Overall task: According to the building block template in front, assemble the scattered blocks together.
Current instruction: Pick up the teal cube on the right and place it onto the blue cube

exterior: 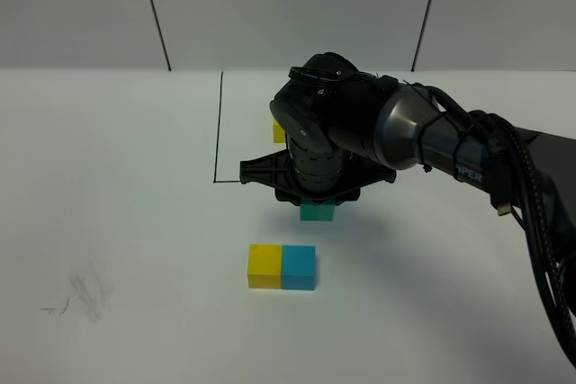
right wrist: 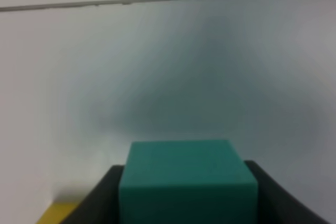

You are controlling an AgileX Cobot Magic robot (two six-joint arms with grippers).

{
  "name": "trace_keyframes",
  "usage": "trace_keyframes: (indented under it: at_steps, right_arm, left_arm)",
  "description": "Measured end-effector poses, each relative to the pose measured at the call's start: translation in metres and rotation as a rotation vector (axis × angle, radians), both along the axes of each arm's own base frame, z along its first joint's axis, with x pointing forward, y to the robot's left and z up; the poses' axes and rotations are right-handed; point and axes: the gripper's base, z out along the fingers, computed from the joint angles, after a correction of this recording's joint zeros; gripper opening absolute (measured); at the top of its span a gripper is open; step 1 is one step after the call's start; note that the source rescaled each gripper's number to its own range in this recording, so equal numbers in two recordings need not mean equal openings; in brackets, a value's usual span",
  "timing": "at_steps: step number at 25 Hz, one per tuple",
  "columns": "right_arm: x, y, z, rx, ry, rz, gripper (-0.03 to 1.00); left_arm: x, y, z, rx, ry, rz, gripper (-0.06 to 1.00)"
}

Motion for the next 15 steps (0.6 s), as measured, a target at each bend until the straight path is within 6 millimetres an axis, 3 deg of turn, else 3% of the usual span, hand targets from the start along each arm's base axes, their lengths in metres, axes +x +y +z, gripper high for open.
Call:
trace_keyframes:
  at_steps: [5, 15]
  right_arm:
    - [-0.001, 0.003, -0.01, 0.008, 0.037, -0.01, 0.01]
    - [-0.007, 0.015, -0.011, 0.035, 0.017, 0.026, 0.01]
  left_arm:
    - [0.0, 0.0, 0.0, 0.0, 0.0, 0.0, 0.42]
    - [0.0, 0.0, 0.0, 0.0, 0.0, 0.0, 0.42]
